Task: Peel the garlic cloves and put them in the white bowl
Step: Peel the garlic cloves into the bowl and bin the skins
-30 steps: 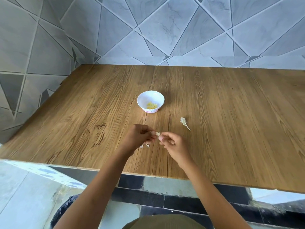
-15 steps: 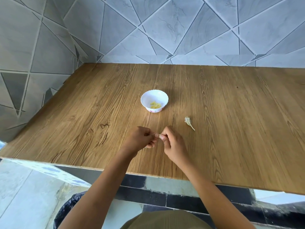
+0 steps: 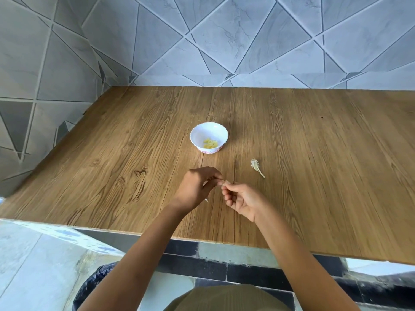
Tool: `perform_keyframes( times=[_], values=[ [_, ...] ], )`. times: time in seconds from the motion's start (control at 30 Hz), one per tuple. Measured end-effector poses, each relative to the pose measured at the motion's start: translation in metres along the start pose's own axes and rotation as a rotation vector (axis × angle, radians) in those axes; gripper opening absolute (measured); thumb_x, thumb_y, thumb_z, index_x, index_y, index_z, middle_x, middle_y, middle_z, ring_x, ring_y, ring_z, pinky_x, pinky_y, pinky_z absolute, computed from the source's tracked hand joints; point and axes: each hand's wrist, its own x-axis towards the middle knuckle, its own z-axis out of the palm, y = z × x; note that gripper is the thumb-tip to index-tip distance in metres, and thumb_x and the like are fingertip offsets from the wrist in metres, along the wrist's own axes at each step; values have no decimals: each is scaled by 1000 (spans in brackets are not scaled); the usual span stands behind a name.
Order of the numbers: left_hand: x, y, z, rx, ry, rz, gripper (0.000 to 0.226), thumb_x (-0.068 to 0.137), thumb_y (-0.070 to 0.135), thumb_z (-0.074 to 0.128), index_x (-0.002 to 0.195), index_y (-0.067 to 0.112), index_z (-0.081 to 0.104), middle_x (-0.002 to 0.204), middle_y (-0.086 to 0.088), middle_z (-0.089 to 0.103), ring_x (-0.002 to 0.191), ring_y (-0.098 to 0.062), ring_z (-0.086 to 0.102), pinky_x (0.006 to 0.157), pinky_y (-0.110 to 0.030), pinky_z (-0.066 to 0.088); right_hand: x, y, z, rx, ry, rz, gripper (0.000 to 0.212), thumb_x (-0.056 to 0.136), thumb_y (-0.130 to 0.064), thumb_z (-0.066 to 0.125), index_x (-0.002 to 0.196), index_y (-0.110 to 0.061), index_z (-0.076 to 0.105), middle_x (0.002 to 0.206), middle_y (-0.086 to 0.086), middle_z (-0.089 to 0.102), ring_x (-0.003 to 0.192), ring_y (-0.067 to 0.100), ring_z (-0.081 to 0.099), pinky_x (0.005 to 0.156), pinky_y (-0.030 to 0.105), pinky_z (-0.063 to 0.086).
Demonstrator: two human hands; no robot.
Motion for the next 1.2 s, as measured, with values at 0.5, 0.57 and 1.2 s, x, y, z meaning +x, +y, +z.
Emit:
perform_keyframes(
  times=[0.5, 0.57, 1.2],
  values=[
    [1, 10, -10, -920, -166, -749, 10, 90, 4, 57, 88, 5, 67, 74, -4, 72, 68, -9, 69, 63, -16, 55, -6, 0, -6, 144, -130, -106, 20, 95, -6, 47, 81, -5, 61, 67, 2, 61, 58, 5, 57, 54, 15, 47],
    [1, 10, -9, -750, -120, -700, 8, 89, 5, 61, 87, 5, 68, 72, -5, 70, 66, -11, 67, 62, -19, 55, -3, 3, -7, -30, -47, -144, 19, 96, -9, 49, 83, -5, 62, 68, 1, 59, 59, 6, 55, 55, 16, 45],
    [-11, 12, -1, -704, 97, -717, 12, 90, 6, 60, 84, -2, 66, 71, -10, 67, 65, -15, 65, 59, -20, 55, 7, 7, 3, -395, 282, -346, 25, 94, -10, 50, 70, -11, 58, 62, 0, 54, 50, 7, 46, 47, 18, 37]
  ],
)
